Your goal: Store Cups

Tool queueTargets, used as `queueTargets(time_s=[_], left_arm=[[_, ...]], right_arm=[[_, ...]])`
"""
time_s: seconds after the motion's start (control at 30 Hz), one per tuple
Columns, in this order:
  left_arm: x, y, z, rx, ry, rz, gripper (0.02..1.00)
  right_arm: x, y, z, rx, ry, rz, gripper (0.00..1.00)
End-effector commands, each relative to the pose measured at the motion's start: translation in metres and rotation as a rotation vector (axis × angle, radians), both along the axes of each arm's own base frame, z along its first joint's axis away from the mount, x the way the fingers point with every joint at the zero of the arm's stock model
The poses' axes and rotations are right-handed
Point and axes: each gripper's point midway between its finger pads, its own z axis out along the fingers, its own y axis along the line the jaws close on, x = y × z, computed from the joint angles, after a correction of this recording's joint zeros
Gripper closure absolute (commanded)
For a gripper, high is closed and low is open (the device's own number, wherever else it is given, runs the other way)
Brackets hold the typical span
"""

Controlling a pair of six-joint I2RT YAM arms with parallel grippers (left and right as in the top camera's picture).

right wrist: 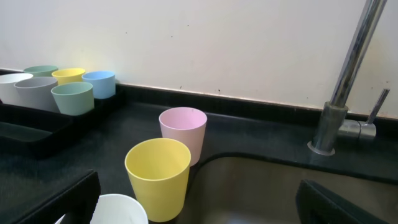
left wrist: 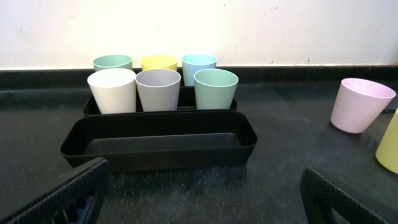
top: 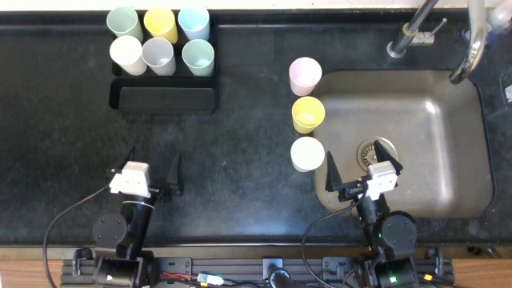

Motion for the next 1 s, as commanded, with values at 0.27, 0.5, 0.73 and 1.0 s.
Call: queueTargets(time_s=[0.27,0.5,0.73,1.0], left_arm=[[0.0004,0.0068,0.0008,0.024,-0.009,0.021,0.018],[0.0004,0.0068,0.0008,0.024,-0.009,0.021,0.020],[0.0004,0.0067,0.0008,0.024,-0.009,0.021,0.018],[0.0006,0.0087,0.0008,0.024,-0.009,0.029,0.018]], right_arm=[[0.0001,0.0001,-0.0032,-0.003,-0.002,0.002,0.005],[0.0001,0.0001,-0.0032,-0.002,-0.002,0.002,0.003],[0.0001,0.0001,-0.0032,-0.003,-0.002,0.002,0.003],[0.0001,0.0001,-0.0032,-0.003,-0.002,0.002,0.005]])
